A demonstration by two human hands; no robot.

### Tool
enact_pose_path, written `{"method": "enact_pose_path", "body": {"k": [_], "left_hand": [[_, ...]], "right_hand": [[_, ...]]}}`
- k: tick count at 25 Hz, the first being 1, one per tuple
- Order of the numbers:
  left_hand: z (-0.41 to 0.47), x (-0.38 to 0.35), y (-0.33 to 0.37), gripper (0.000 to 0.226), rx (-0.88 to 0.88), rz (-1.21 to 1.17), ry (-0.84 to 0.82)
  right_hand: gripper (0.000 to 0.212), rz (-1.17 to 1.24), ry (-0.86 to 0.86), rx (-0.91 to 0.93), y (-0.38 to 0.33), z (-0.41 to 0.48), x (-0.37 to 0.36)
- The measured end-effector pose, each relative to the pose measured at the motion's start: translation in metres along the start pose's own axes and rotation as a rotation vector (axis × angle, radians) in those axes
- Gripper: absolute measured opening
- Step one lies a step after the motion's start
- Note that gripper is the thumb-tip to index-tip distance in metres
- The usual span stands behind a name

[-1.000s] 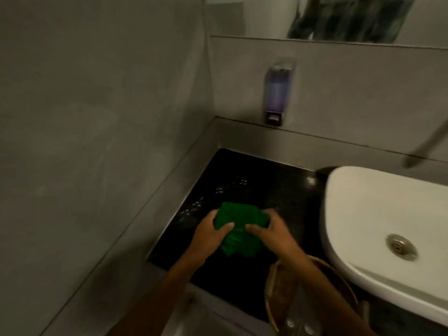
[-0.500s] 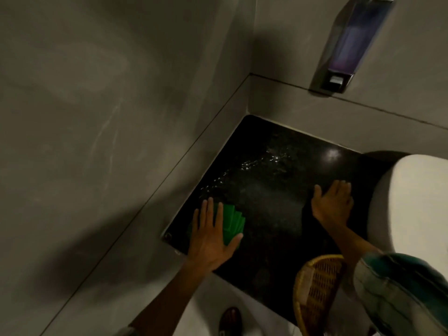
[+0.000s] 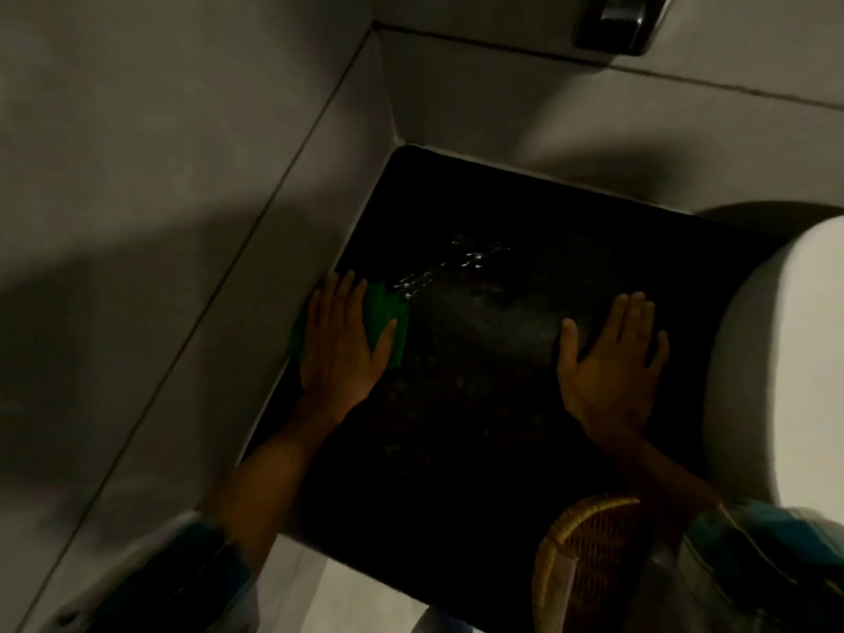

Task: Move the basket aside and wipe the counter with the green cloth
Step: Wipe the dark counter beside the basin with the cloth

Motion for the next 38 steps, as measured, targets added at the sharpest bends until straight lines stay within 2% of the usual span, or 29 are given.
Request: {"method": "enact_pose_path", "body": {"k": [5,9,12,16,18,21,26,32,35,38], "left_hand": [[0.074,-0.008,0.061,0.068,-0.082,0.053,-0.009],[0.07,-0.013,0.06,0.065,-0.122,0.077,-0.004],[0.036,-0.003,0.036,0.065,-0.11,0.044,-0.027],[-0.053,0.006,-0.007,0.067,-0.1,0.045,-0.044],[-0.091,0.011,-0.027,0.069,-0.031,0.013,-0.037],[-0.097,0.008,-0.031,0.076,-0.019,0.028,-0.074],[-0.007,-0.002,0.019,0.074,-0.067,0.066,-0.081],[0.097,-0.047,0.156,0.068,-0.182,0.082,-0.129],[0.077,-0.056,0.193,0.063,-0.36,0.134,-0.108],[0.019,-0.048,0.186,0.059,-0.529,0.125,-0.053]], "right_hand": [[0.073,0.017,0.028,-0.003,-0.003,0.0,0.008],[0.075,0.039,-0.028,0.013,-0.004,-0.001,0.008],[0.077,0.074,-0.045,0.016,-0.004,0.0,0.008],[0.084,0.087,-0.091,0.043,-0.001,-0.003,0.002],[0.086,0.079,-0.128,0.079,-0.002,-0.005,0.001],[0.085,0.034,-0.115,0.093,-0.005,-0.006,0.001],[0.084,0.032,-0.11,0.072,-0.004,-0.005,0.0],[0.082,0.014,-0.099,0.072,-0.004,-0.003,0.001],[0.078,0.025,-0.085,0.088,-0.005,-0.002,0.003],[0.072,0.032,-0.074,0.096,-0.005,-0.004,0.007]]}}
Point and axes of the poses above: each hand's wrist, its own z-axis towards the middle knuckle, its own x-axis out of the back of the hand, y = z × x, the point moved 9 cm from there along z, towards the middle knuckle, and after that the axes turned 15 degrees about x, right-handed, at the moved point
